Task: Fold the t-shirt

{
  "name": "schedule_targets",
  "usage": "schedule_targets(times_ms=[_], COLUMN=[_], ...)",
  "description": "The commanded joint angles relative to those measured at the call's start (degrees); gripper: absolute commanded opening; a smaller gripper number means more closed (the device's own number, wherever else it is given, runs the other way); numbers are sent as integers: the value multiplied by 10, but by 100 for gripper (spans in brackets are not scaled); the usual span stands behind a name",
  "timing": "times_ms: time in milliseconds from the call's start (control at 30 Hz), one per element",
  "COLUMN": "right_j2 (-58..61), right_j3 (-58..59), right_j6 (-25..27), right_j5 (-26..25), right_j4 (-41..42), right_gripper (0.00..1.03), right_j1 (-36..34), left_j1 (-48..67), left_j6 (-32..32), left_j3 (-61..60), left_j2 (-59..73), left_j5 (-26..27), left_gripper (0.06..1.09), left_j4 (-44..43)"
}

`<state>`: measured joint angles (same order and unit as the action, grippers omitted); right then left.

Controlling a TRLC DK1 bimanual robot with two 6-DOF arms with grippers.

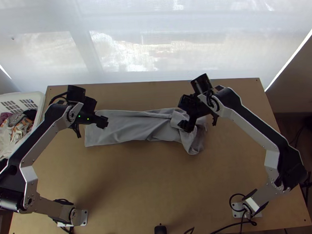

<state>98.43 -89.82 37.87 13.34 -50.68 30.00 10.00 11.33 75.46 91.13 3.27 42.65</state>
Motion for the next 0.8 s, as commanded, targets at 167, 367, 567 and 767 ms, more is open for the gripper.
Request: schedule_targets(times_ms=[167, 367, 567, 767], right_j2=[12, 61, 91, 99], right_j3=[91, 97, 84, 48], right_j6=[-2, 9, 33, 48], right_j5=[-2, -6, -11, -16], right_j4=[38, 60, 73, 73], right_gripper=[98, 98, 98, 98], right_j1=[48, 28, -37, -100], left_j1=[24, 21, 8, 2], left_j6=[5, 10, 19, 27], left_j3=[0, -1, -4, -10], left_j2=[78, 110, 133, 143], left_j5=[-2, -3, -3, -3], left_gripper=[101, 101, 101, 101], left_j4=[-11, -15, -20, -24])
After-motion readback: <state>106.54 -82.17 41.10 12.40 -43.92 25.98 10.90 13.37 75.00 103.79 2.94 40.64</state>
